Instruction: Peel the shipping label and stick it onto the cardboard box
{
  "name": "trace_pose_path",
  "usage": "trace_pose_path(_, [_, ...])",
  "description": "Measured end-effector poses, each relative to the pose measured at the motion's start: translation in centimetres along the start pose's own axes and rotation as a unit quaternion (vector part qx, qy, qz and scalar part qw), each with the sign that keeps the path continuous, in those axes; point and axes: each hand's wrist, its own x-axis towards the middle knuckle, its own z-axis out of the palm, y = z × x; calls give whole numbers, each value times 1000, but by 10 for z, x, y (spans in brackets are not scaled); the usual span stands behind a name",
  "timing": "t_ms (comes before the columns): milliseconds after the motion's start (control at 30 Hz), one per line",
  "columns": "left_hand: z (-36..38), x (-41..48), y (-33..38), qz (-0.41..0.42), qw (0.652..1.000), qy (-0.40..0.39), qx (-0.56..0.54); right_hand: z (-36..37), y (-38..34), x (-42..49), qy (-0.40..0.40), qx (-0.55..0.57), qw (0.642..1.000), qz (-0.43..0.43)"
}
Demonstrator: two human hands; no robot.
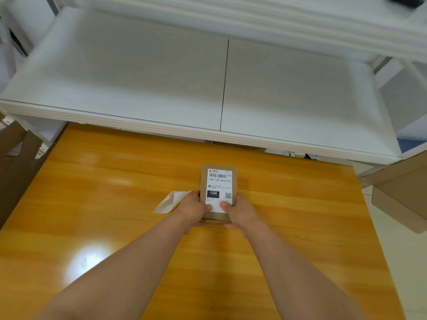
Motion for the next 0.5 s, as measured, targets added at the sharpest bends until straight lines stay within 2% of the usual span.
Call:
trace_pose_path(167, [-2,-6,-5,7,997,44,70,-1,6,-6,-3,-69,998,-7])
trace_pose_path(333, [-10,-36,-4,94,969,90,210,-13,3,-36,53,-200,975,-76])
trace_pose_path(433, [-18,-72,1,150,961,84,215,-23,1,-70,83,-203,966,-133])
trace_pose_path(500, [-26,-105,2,197,962,70,174,-30,2,-101,79,-170,966,-175])
